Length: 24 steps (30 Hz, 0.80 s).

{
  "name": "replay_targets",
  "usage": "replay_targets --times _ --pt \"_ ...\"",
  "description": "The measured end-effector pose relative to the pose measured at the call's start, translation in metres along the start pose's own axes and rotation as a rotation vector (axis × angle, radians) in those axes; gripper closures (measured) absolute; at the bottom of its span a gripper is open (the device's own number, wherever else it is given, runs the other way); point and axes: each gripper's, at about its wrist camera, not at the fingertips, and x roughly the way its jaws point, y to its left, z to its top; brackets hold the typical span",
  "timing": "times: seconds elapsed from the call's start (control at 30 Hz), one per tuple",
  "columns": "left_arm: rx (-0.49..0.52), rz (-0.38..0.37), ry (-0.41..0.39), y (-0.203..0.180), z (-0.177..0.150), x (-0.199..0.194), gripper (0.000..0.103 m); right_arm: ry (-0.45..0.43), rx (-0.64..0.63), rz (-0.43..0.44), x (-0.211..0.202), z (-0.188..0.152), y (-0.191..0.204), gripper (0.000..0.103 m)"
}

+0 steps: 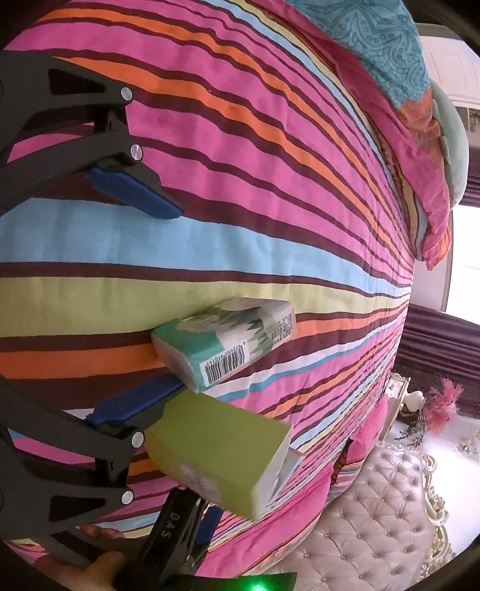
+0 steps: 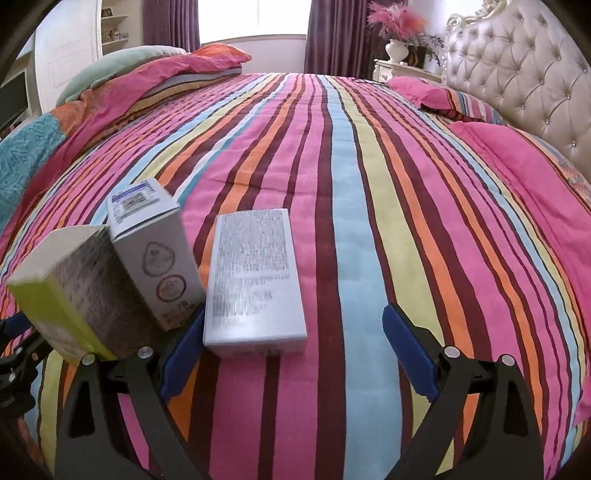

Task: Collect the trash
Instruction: 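Grasp the white-teal tissue pack with the left tool while the right tool grasps the printed white leaflet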

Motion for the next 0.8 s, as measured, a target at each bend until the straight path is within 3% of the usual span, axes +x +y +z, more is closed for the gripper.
replay_targets --times 0.13,0.2,0.27,0.3,0.37,0.57,0.8 --pt "0.001 0.011 0.006 0.0 0.005 0.005 0.02 0.013 -0.016 0.02 0.009 0.008 0.003 0.016" --pt "0.014 0.022 0.011 -0.002 0.008 0.008 0.025 0.027 -0.033 0.041 0.012 0.012 0.006 0.019" --pt "0.017 0.017 0.045 -0.001 0.01 0.016 0.042 0.055 -0.041 0.062 0.016 0.014 0.009 0.038" --pt "0.025 0.031 0.049 -0.001 0.011 0.018 0.046 0.068 -0.041 0.066 0.018 0.015 0.009 0.047" --pt "0.03 0.036 0.055 0.0 0.014 0.019 0.064 0.067 -0.033 0.061 0.016 0.015 0.009 0.058" --pt "0.02 -0.023 0.074 0.011 0.019 0.018 0.081 0.058 0.076 0.109 0.003 0.0 -0.004 0.058" --pt "-0.024 -0.079 0.066 0.024 0.007 0.002 0.082 0.049 0.147 0.133 -0.02 -0.021 -0.017 0.058"
